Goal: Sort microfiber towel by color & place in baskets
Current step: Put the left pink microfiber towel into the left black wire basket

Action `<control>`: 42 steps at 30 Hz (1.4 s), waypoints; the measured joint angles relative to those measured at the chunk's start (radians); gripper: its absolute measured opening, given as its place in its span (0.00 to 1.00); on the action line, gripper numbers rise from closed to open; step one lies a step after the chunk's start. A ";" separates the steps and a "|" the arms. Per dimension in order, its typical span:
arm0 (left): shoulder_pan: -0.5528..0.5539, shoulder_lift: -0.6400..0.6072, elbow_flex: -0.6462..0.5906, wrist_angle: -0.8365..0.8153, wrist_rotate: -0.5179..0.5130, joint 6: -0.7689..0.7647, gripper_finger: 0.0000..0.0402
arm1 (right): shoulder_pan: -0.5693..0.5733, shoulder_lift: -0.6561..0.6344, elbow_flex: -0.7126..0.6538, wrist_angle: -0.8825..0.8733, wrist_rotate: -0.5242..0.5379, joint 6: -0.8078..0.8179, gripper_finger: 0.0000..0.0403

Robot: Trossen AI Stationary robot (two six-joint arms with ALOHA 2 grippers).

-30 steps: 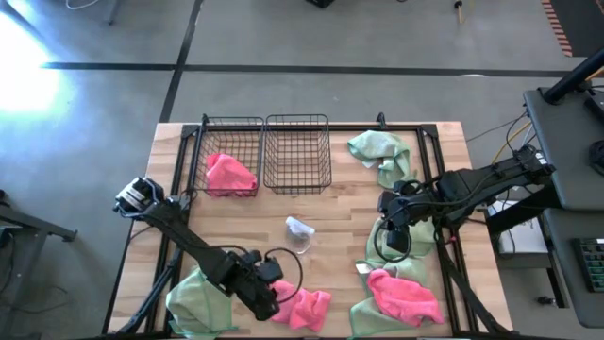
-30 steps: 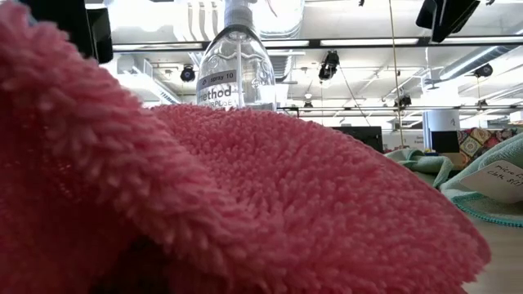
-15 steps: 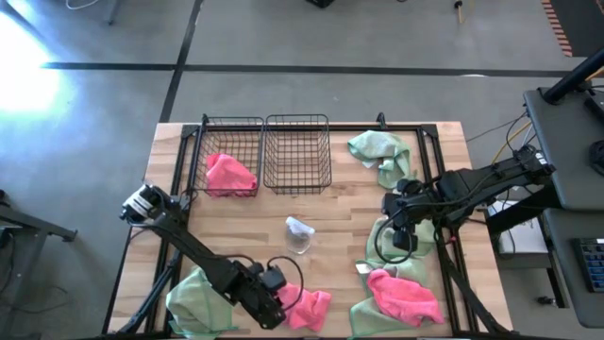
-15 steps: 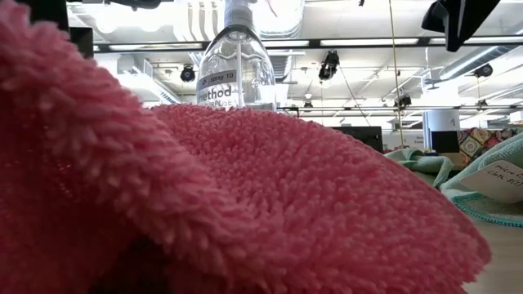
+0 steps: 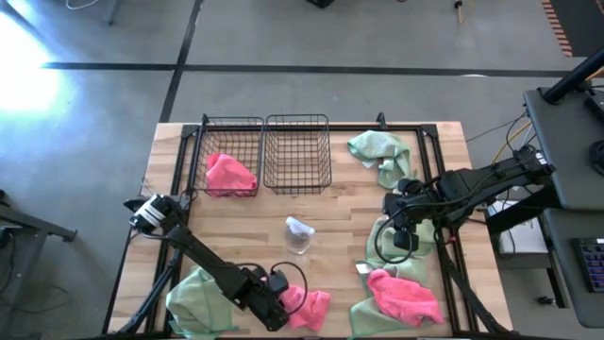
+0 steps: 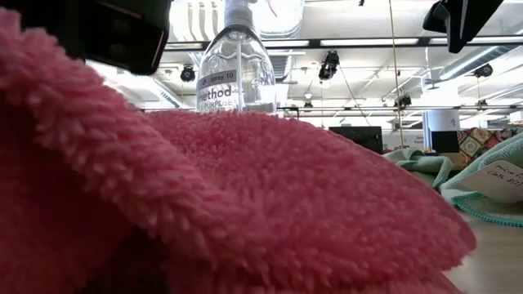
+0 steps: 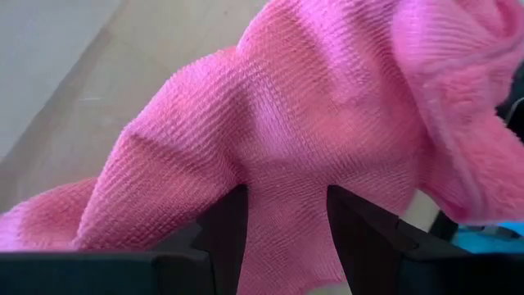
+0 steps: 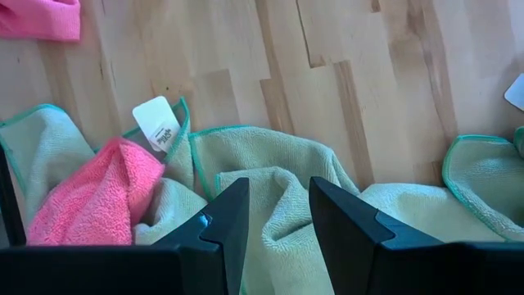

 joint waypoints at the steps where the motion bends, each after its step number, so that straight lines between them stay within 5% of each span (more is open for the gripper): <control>1: 0.000 0.006 0.000 0.002 0.000 0.000 0.38 | 0.000 0.000 0.000 0.000 0.000 0.000 0.31; 15: 0.003 0.061 0.005 0.020 0.002 -0.049 0.37 | 0.000 0.000 0.000 0.000 0.000 0.000 0.31; 33: 0.003 0.059 0.002 0.017 -0.007 -0.052 0.02 | 0.000 0.000 0.000 0.001 0.000 0.000 0.31; 42: 0.004 0.013 -0.005 0.005 -0.001 -0.055 0.01 | 0.000 0.000 0.000 0.001 0.000 -0.007 0.31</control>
